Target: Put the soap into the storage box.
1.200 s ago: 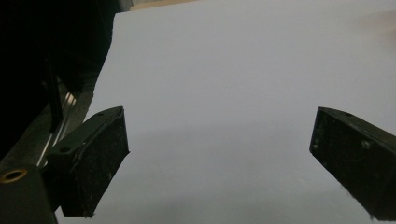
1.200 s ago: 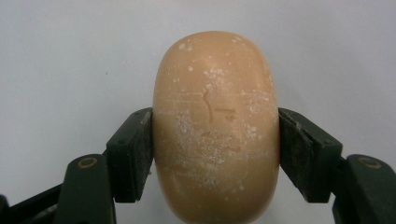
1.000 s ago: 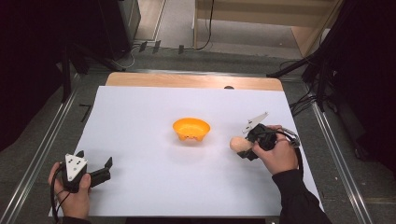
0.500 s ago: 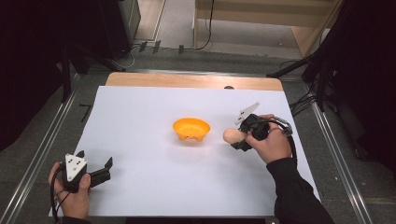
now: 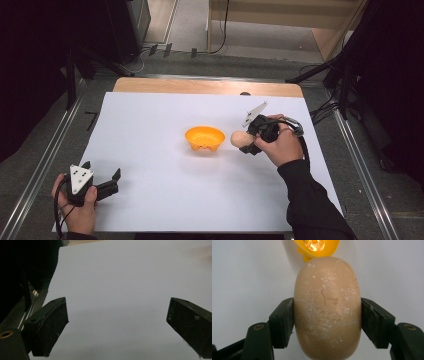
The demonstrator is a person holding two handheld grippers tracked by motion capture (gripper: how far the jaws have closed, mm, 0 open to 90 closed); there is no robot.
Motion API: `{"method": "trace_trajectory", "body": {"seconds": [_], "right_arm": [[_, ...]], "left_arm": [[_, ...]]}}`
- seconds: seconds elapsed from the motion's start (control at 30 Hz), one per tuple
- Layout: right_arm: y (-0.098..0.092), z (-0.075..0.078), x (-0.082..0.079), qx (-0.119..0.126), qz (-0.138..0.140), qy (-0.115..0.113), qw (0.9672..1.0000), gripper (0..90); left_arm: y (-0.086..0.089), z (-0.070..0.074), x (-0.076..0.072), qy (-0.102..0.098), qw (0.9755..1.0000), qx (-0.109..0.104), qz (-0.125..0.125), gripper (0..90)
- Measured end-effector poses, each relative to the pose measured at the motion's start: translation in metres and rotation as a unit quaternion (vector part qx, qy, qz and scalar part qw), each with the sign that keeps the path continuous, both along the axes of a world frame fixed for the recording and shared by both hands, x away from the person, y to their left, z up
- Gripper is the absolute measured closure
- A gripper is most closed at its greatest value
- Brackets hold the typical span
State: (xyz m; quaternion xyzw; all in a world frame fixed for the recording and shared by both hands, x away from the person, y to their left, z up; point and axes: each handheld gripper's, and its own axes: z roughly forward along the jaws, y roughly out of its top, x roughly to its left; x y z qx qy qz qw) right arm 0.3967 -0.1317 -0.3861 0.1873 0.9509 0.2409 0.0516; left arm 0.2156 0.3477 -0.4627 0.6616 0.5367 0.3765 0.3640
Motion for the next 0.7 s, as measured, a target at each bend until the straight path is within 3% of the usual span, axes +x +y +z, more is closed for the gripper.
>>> {"method": "trace_trajectory", "body": {"seconds": [0.23,0.4,0.7], "right_arm": [[0.013,0.003,0.009,0.001,0.014,-0.005,0.9999,33.2],[0.024,0.006,0.016,0.015,0.028,-0.011,0.9994,33.2],[0.041,0.007,0.027,0.022,0.050,-0.002,0.9985,33.2]], "left_arm": [[0.000,0.000,0.000,-0.002,1.0000,-0.004,-0.002,4.2],[0.001,0.000,0.000,-0.001,1.0000,-0.006,-0.001,4.2],[0.001,0.000,0.000,-0.002,1.0000,-0.006,-0.002,4.2]]}}
